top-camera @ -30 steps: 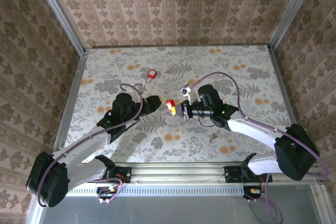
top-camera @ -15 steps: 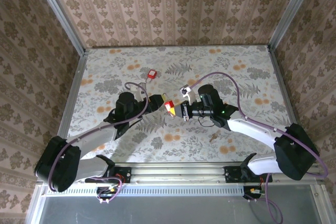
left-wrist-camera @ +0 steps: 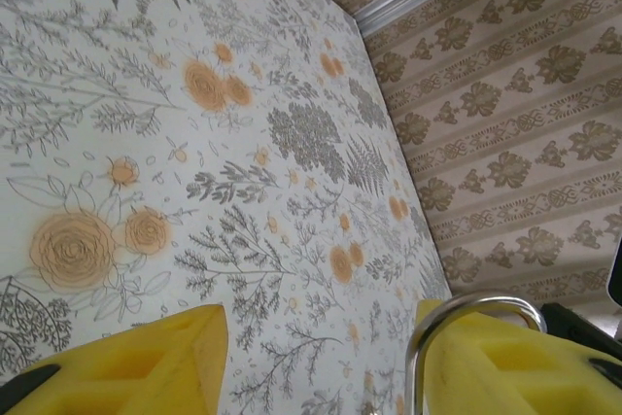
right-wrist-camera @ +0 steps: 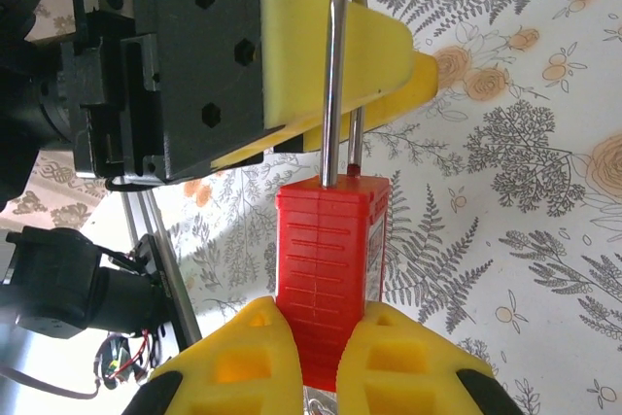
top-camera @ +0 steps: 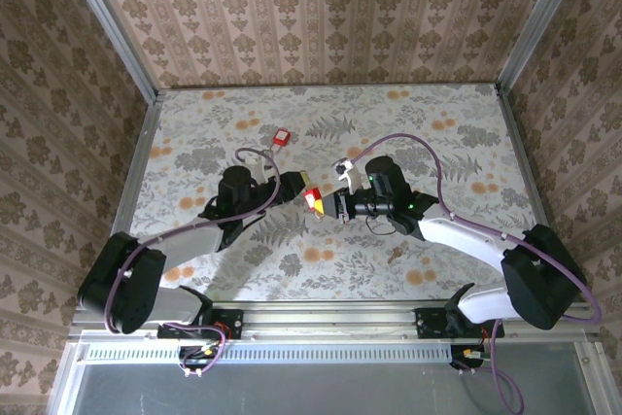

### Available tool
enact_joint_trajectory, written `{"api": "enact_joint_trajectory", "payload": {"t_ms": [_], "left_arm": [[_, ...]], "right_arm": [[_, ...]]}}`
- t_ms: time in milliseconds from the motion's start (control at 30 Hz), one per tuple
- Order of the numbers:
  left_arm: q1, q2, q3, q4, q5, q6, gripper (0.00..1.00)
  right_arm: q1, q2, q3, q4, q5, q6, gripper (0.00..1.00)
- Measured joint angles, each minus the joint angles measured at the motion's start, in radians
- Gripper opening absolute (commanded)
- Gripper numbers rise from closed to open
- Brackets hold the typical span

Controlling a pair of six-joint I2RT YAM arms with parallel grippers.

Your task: Unlock with the key

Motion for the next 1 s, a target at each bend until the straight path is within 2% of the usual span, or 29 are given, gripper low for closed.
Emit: {"api": "enact_joint_trajectory", "payload": {"t_ms": [200,467,767,1000], "left_arm": [[0.0,-0.036,0.003,-0.025,-0.053,0.047,0.52],[-0.006,-0.084,0.003,-0.074,-0.104,0.071,0.56],[-0.004,-0.092,-0.036,0.003,-0.074,0.049,0.56],[0.002,-0.276,-0.116,-0.063,-0.087,-0.006,0.58]], "right_arm": [[-0.001,0.0,-0.003,0.027,-0.028,0.007,0.0],[-0.001,-0.001,-0.007,0.046,-0.029,0.007,0.0],[-0.001,-0.002,-0.007,0.017,-0.011,-0.006,0.0],[-0.001,-0.002,-0.007,-0.045,0.008,-0.026,0.0]]}}
